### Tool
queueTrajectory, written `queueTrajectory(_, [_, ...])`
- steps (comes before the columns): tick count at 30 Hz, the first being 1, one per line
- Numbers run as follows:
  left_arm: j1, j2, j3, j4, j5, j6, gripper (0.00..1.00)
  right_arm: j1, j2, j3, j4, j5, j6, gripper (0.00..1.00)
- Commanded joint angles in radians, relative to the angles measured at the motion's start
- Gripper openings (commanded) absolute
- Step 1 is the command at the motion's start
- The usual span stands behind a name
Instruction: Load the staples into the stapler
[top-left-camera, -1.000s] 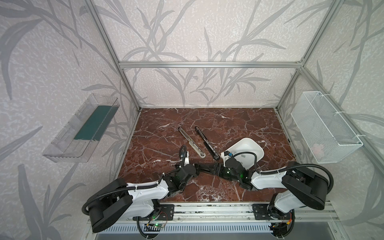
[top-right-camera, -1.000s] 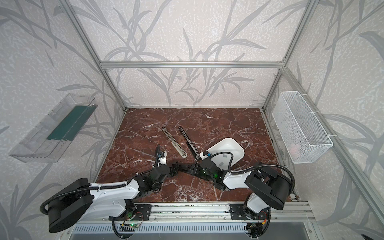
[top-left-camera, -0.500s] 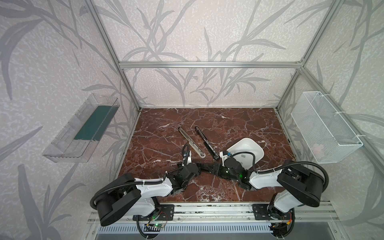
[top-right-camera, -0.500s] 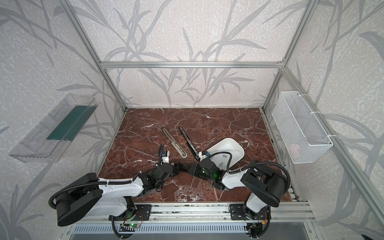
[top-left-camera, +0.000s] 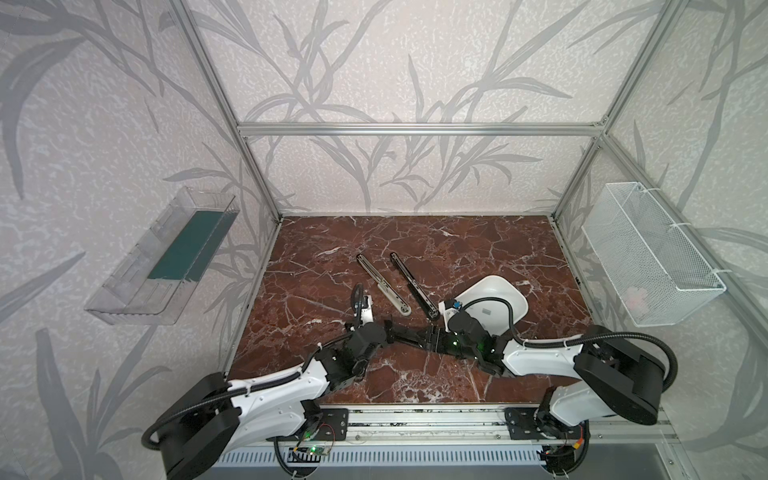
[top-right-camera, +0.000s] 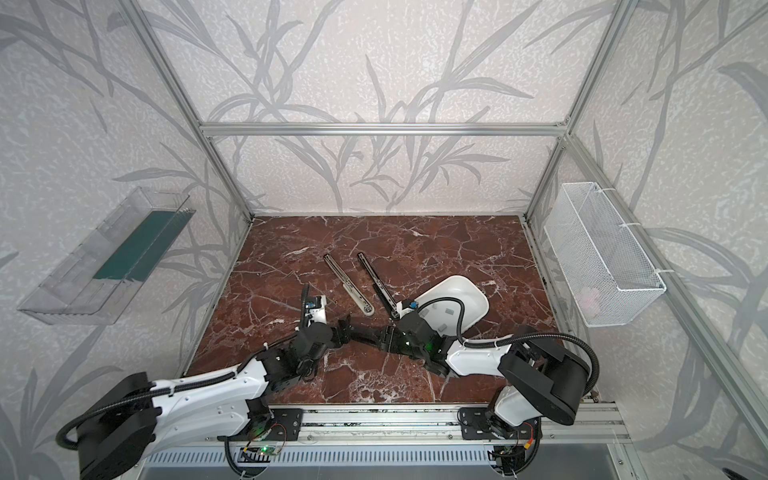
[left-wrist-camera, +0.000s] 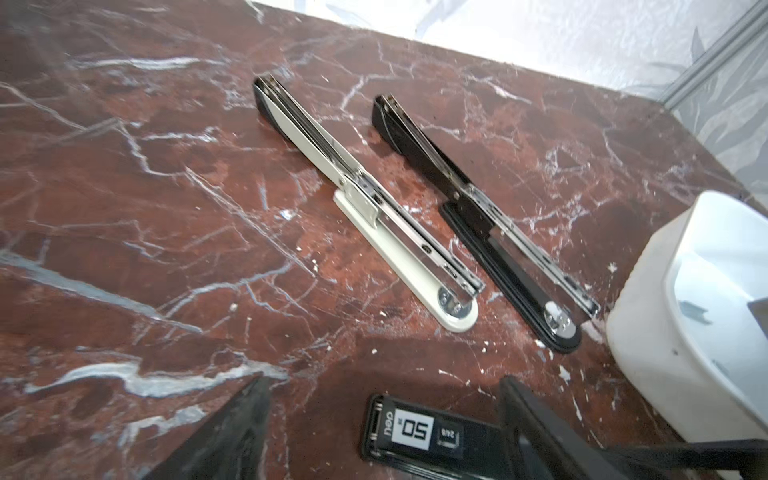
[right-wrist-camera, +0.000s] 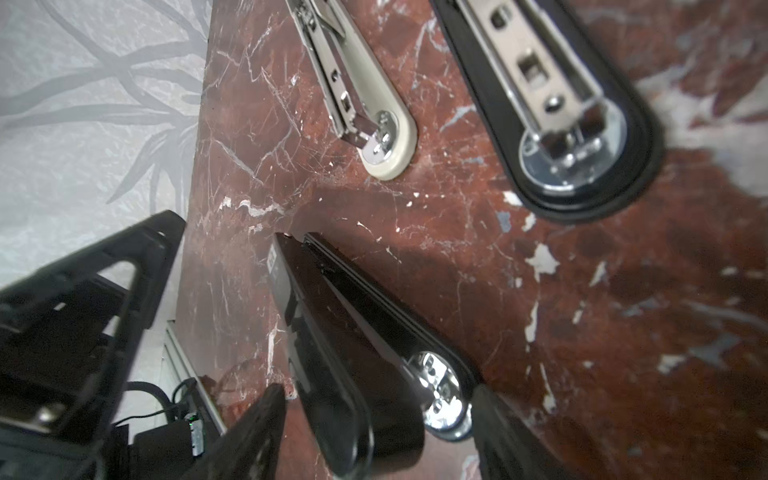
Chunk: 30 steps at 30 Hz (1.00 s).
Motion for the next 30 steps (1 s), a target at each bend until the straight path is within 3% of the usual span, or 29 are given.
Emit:
queueTrajectory(1, [0.042, -0.092, 0.023, -0.176, 0.001, -0.005, 0.87, 0.031, -0.039, 0.094, -0.19, 0.038, -0.259, 0.72])
queueTrajectory(5, [0.106, -0.199, 0.025, -0.298, 0.051, -0.029, 0.87, 0.075, 0.01, 0.21, -0.371, 0.118, -0.447, 0.72])
queueTrajectory(10, [0.175, -0.315, 0.023, -0.414, 0.082, -0.044, 0.87, 0.086, 0.103, 0.302, -0.493, 0.158, -0.556, 0.71])
queueTrajectory(15, [0.233, -0.382, 0.034, -0.491, 0.088, -0.044, 0.88, 0.162, 0.195, 0.381, -0.549, 0.185, -0.621, 0.66])
queueTrajectory(23, [0.327, -0.401, 0.093, -0.588, 0.113, -0.031, 0.89, 0.21, 0.378, 0.553, -0.575, 0.251, -0.569, 0.33])
queueTrajectory(27, [0.345, -0.436, 0.094, -0.592, 0.13, -0.023, 0.9, 0.228, 0.506, 0.695, -0.56, 0.275, -0.54, 0.24])
queueTrajectory(30, [0.357, -0.448, 0.102, -0.601, 0.136, -0.021, 0.9, 0.232, 0.653, 0.896, -0.639, 0.279, -0.531, 0.19])
